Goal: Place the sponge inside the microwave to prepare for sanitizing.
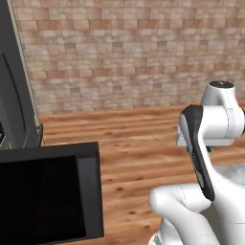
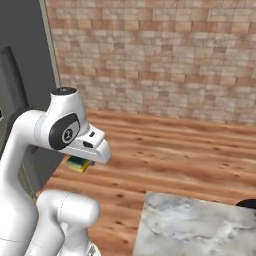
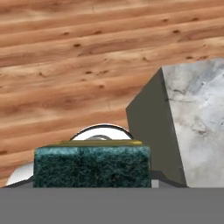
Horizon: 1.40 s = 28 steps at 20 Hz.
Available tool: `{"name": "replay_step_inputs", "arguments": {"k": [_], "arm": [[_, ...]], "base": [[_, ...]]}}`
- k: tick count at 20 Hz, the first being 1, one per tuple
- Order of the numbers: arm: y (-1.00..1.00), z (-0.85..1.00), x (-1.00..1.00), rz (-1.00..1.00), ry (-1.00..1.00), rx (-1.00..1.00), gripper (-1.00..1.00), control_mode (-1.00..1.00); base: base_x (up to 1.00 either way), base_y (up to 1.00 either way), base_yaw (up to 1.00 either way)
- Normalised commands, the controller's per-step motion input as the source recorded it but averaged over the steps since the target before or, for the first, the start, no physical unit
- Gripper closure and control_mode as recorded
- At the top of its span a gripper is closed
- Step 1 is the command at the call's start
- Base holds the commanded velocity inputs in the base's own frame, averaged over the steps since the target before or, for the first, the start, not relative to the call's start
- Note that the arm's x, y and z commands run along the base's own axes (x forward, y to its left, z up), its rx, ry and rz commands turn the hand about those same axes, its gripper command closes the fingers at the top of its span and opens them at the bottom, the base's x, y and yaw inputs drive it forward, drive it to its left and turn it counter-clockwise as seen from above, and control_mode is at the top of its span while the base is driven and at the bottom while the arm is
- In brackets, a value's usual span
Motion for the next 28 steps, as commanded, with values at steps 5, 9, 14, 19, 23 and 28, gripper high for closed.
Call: {"name": "replay_step_inputs", "arguments": {"k": [5,9,14,19,23,28], "arm": [[0.00,0.00,0.00,0.00,0.00,0.00,1.00,1.00],[0.00,0.00,0.00,0.00,0.00,0.00,1.00,1.00],[0.00,0.00,0.00,0.00,0.00,0.00,1.00,1.00],[0.00,0.00,0.00,0.00,0.00,0.00,1.00,1.00],[0.00,0.00,0.00,0.00,0.00,0.00,1.00,1.00],[0.00,0.00,0.00,0.00,0.00,0.00,1.00,1.00]], "base": [[0.86,-0.03,0.04],[0.98,-0.23,0.03],[0.92,-0.28,0.03],[0.88,-0.20,0.03],[0.54,-0.03,0.17],[0.67,0.00,0.20]]}}
